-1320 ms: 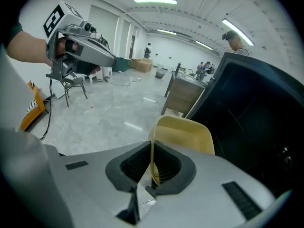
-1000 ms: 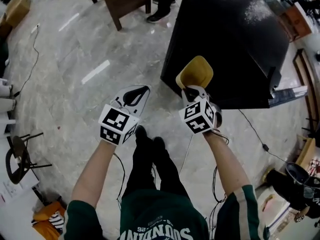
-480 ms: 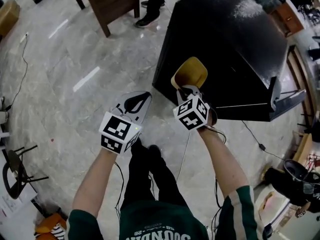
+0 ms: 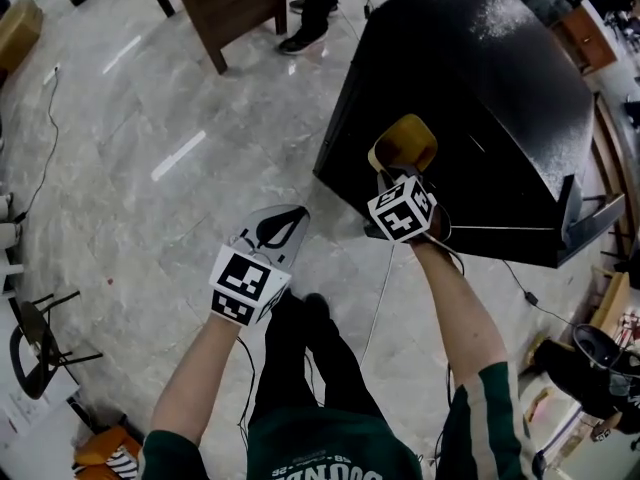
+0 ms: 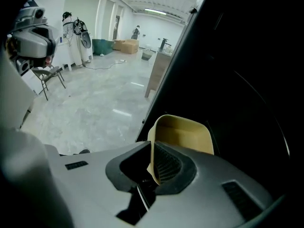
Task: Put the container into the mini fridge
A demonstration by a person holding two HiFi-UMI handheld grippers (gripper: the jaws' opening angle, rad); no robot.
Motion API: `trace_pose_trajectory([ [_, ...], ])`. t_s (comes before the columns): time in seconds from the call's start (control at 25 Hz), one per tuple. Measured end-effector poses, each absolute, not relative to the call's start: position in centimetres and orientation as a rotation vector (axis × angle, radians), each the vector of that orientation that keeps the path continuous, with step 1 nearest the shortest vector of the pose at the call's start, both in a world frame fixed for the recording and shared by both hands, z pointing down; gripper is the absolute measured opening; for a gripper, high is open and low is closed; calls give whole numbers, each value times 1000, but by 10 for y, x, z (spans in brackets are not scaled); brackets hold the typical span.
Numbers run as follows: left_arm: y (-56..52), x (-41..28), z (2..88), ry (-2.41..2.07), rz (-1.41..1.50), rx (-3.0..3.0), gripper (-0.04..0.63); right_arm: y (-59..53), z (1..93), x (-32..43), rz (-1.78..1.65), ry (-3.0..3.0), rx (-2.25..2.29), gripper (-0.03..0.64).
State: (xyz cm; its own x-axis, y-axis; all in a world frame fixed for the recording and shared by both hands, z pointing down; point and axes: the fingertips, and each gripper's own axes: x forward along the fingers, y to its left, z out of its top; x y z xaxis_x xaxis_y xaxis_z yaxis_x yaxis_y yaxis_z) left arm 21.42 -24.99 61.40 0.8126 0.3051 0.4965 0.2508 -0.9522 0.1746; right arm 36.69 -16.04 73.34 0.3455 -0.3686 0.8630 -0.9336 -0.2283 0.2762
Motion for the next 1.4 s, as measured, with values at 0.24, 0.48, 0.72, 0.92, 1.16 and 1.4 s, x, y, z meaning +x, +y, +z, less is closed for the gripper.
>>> trace_pose_trajectory([
  [0.24, -264, 211, 626, 422, 859, 2884, 15, -157, 743, 393, 842, -1112, 1751, 44],
  [0.48, -272, 207, 637, 426, 893, 2871, 15, -156, 750, 417, 906, -1088, 1823, 44],
  [0.72, -281, 207, 641, 416, 914, 2862, 15, -155, 752, 431, 908, -1049, 1851, 44],
  [0.92, -279, 208, 636, 428, 911, 2866, 15, -154, 751, 429, 875, -1031, 1848, 46],
  [1.16, -270, 206, 629, 442, 912, 2882, 15, -151, 741, 413, 812, -998, 1857, 46],
  [1.4, -265, 199, 611, 423, 889, 2894, 14, -158, 719, 375, 828, -1054, 1963, 46],
])
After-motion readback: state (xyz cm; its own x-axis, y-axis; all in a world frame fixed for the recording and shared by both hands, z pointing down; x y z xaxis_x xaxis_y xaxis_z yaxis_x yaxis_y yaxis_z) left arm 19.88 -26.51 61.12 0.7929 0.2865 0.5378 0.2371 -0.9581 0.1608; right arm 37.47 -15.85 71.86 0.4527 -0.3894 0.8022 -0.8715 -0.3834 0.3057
